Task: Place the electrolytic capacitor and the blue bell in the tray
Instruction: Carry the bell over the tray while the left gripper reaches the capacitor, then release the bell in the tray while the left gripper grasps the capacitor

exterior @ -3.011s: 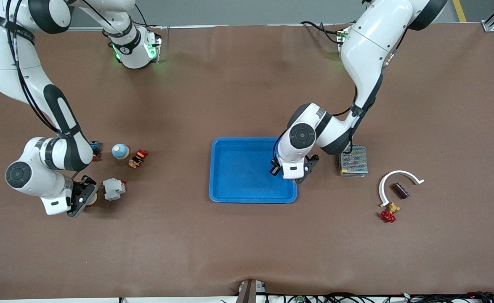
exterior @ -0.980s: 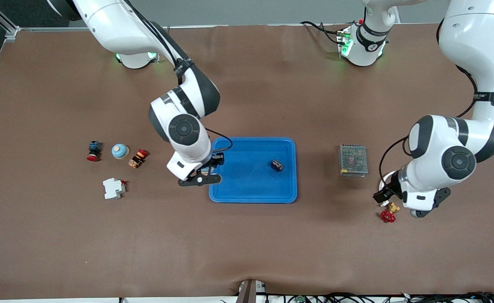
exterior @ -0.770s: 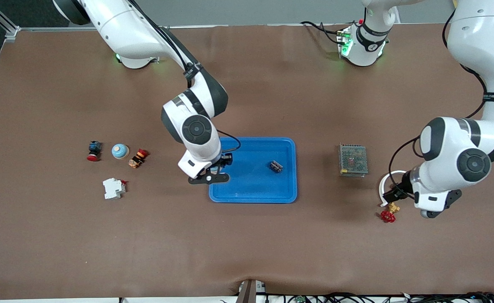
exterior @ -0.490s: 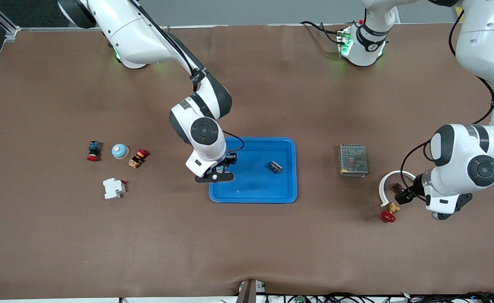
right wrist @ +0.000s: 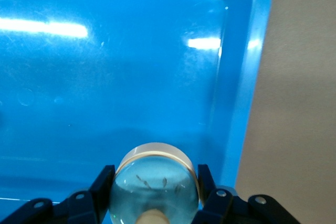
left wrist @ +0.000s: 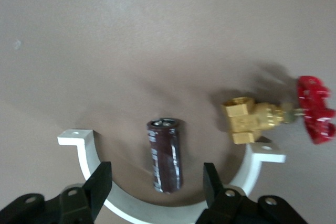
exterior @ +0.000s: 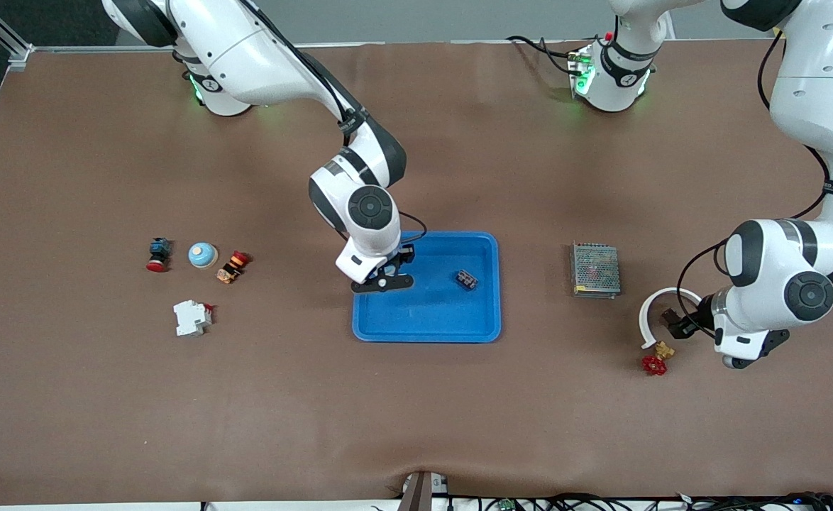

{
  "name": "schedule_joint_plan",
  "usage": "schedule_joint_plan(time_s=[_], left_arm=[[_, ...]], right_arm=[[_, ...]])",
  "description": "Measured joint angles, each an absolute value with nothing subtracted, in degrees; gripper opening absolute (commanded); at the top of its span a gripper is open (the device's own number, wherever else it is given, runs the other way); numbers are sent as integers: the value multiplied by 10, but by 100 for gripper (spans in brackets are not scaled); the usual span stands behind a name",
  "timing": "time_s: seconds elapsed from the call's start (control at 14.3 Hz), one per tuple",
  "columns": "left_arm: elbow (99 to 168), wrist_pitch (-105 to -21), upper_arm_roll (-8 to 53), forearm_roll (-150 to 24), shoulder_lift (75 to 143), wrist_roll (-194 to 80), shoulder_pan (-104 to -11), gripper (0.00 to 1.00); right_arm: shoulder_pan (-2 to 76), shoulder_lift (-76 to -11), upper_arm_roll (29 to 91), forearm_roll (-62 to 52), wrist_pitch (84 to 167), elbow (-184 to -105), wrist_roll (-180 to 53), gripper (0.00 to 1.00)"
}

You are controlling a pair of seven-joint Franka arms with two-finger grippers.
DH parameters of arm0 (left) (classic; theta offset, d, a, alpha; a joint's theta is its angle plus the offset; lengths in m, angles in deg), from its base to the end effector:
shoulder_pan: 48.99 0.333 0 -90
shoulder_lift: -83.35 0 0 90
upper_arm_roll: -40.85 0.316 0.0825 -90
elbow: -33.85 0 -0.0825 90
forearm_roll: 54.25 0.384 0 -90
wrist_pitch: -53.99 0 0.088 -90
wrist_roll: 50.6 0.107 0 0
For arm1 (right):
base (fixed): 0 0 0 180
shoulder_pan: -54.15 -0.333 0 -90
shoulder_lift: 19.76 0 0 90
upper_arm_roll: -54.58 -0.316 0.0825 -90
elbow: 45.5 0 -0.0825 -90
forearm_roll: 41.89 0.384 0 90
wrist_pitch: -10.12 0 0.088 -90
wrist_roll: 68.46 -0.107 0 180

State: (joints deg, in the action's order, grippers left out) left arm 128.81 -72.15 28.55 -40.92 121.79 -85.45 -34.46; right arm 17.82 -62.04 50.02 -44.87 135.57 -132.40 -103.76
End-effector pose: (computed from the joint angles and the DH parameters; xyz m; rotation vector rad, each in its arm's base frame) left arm 0.6708 0.0492 0.2163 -2.9558 -0.8141 0.1363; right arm 0.5393 0.4532 0.2214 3.1071 0.1712 -0.0888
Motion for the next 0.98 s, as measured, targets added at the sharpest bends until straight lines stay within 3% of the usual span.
schedule_joint_plan(time_s=[0.28, 0.63, 0.7, 0.77, 0.84, 0.98], left_arm=[[1298, -742, 285, -403, 1229, -854, -341, 68], [1300, -746, 283, -403, 1231, -854, -342, 64], [1300, -748, 283, -403, 1233, -854, -342, 64], [1300, -750, 283, -403, 1236, -854, -342, 60], [1300, -752, 283, -403, 1240, -854, -342, 55], [1300, -754, 283, -403, 1246, -854, -342, 30]], right_arm=[[171, -630, 500, -449, 1421, -1357, -1038, 44], [166, -632, 500, -449, 1431, -1367, -1038, 44], [165, -632, 500, -449, 1431, -1367, -1038, 51], [165, -632, 500, -449, 1431, -1367, -1039, 88], [164, -632, 500, -449, 1431, -1367, -1039, 100], [164, -632, 500, -449, 1431, -1367, -1041, 100]])
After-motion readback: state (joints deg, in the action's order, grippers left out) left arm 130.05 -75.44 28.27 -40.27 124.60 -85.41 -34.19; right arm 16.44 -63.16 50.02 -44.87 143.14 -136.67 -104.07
